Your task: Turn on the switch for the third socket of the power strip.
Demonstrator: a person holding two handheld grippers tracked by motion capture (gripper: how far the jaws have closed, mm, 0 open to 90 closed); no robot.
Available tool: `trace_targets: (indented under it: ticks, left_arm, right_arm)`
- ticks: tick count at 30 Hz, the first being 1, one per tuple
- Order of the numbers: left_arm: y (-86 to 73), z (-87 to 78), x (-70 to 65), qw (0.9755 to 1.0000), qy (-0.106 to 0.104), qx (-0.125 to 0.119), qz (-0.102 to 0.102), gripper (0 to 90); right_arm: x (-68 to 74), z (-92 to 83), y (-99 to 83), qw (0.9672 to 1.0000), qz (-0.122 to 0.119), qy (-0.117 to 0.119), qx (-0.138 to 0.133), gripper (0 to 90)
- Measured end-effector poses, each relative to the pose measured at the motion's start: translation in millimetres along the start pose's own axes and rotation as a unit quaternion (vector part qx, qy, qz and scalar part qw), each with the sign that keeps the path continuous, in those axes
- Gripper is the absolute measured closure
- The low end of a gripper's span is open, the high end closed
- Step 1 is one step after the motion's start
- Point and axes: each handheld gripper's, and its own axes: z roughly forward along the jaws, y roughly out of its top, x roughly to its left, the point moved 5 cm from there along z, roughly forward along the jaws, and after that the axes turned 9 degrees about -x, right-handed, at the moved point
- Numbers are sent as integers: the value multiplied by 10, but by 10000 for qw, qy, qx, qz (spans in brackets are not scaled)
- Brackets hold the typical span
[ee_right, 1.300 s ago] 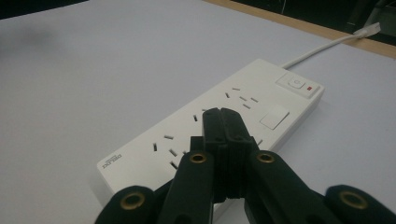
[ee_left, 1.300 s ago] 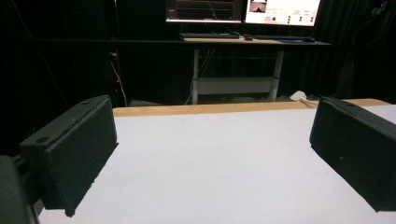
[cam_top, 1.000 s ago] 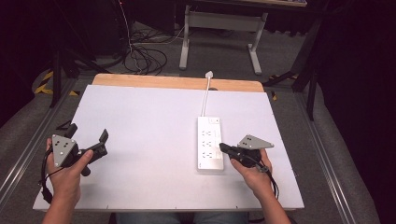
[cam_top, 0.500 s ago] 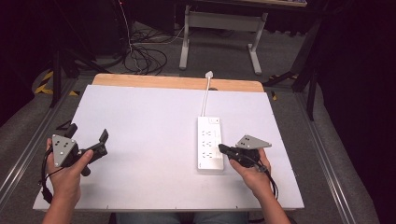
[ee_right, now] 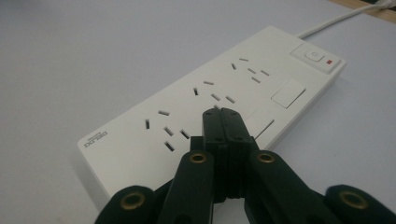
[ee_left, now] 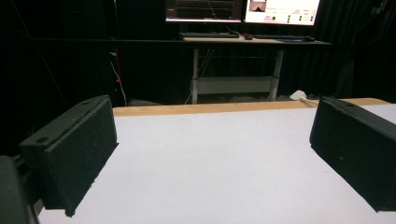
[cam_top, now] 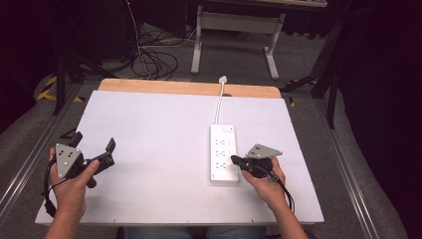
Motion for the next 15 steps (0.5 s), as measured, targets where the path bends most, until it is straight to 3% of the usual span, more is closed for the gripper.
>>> trace_targets:
  ticks: [15]
  left_arm:
    - [-1, -1, 2, 10000, 0, -3, -5, 12]
  right_arm:
    - [-5, 67, -52, 9997, -95, -22, 213, 900]
